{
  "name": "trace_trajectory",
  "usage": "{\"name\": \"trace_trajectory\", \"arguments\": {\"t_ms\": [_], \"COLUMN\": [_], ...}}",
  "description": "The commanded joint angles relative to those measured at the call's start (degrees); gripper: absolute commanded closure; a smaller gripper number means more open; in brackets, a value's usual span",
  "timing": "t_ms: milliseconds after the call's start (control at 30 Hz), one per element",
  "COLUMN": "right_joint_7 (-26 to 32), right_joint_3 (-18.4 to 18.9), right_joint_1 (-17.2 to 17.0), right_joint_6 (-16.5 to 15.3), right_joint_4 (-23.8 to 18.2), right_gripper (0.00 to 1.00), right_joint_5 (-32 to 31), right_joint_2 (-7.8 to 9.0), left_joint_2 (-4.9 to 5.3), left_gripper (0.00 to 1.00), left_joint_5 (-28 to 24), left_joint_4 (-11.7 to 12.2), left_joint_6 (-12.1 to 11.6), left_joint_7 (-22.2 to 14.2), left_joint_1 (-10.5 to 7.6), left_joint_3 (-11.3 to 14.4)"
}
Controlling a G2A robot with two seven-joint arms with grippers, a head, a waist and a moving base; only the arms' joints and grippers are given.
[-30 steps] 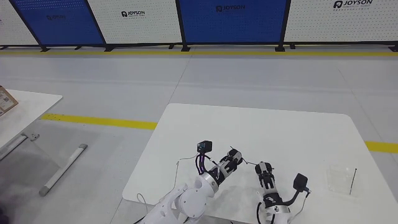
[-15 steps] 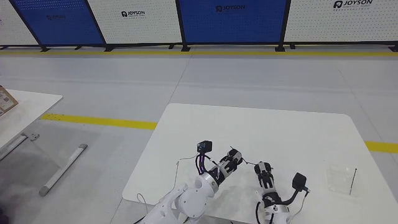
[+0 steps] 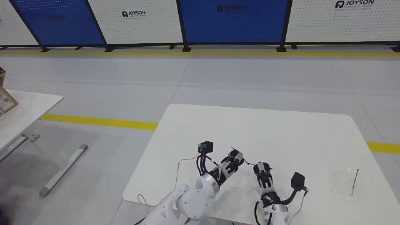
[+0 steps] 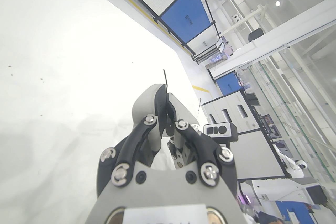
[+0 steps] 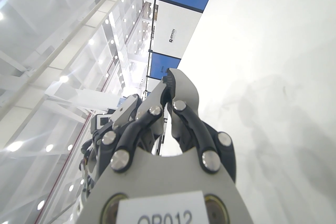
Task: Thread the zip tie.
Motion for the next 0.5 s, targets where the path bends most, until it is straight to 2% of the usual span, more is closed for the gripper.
{"name": "trace_trajectory", "arguments": {"t_ms": [0,167,467], "right_joint_7": [-0.3,-1.2,-0.8], "right_joint_3": [0.6,2.4,2.7], "right_joint_1": [-0.6,-2.4,-2.4], "right_joint_6": [-0.7,-2.6,-2.1], "right_joint_4": [-0.3,-1.6,-1.6], "right_gripper": [1.00,1.00,1.00], "right_joint_5": [0.0,0.1,-0.1], "right_joint_2": [0.03,0.15,0.13], "left_joint_2": [0.00,0.00,0.00], "left_gripper": [1.00,1.00,1.00], "left_joint_5": [0.0,0.0,0.0], "left_joint_4": [0.0,0.0,0.0], "left_joint_6": [0.0,0.0,0.0], "left_joint_7": [0.0,0.0,0.0], "left_joint_1": [0.00,0.00,0.00], "left_joint_3": [0.0,0.0,0.0]}}
